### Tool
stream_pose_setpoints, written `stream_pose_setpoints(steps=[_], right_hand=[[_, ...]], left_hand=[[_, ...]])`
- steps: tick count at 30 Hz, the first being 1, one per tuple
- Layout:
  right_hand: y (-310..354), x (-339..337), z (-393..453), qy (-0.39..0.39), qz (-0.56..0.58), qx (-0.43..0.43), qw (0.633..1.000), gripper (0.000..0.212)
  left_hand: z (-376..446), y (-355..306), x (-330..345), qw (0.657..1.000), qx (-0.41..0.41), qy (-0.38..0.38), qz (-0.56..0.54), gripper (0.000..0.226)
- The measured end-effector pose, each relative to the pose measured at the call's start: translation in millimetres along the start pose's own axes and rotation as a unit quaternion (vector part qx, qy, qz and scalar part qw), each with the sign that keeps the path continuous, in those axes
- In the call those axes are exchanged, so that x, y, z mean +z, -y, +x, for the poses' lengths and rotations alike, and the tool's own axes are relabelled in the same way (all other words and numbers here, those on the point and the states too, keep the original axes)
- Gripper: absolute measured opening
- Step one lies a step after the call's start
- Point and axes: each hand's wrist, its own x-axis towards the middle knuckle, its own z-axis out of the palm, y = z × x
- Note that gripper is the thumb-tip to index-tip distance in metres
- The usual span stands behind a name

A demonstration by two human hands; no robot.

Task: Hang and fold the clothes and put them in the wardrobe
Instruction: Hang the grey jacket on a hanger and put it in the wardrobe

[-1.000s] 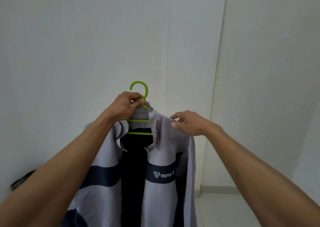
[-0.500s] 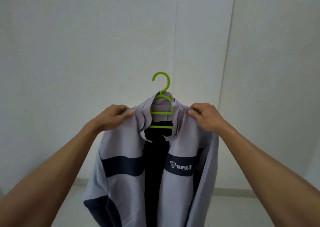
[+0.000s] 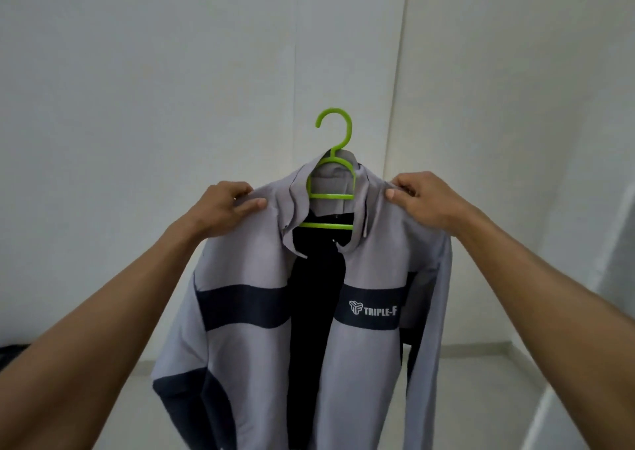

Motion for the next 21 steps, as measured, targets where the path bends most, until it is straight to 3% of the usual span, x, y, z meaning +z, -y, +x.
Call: stream_pose_setpoints(steps=[4,7,9,13,17,21], right_hand=[[-11.7,-21.2,-19.8,-0.032,-0.031,0.03,0.999,0.027],[-9.4,-40.9,-41.2,0.006,-0.02,0.069,0.997,0.023],[-6.1,-50.7,-59.0,0.032,-0.002,0.095,0.995,0.02],[1.0,-62.8,-99.5,-0.052,0.038,0.138,0.988,0.029],[15.1,-75.8,-148.0,-0.079,0.026,0.203,0.976,0.032],[32.2,-95.6,-195.8,-0.089,-0.005,0.279,0.956,0.024]], left_hand=[[13.0,-15.0,21.5,0.998,0.005,0.016,-0.054,0.043],[23.1,-27.5,42.3,0.996,0.026,0.006,-0.081,0.05],[29.5,-35.6,52.3,0.994,0.054,0.038,-0.082,0.044],[35.5,-55.4,76.6,0.973,0.137,0.129,-0.13,0.023],[26.8,-97.2,108.1,0.948,0.211,0.133,-0.199,0.027],[12.7,-142.0,141.0,0.937,0.22,0.129,-0.239,0.027]])
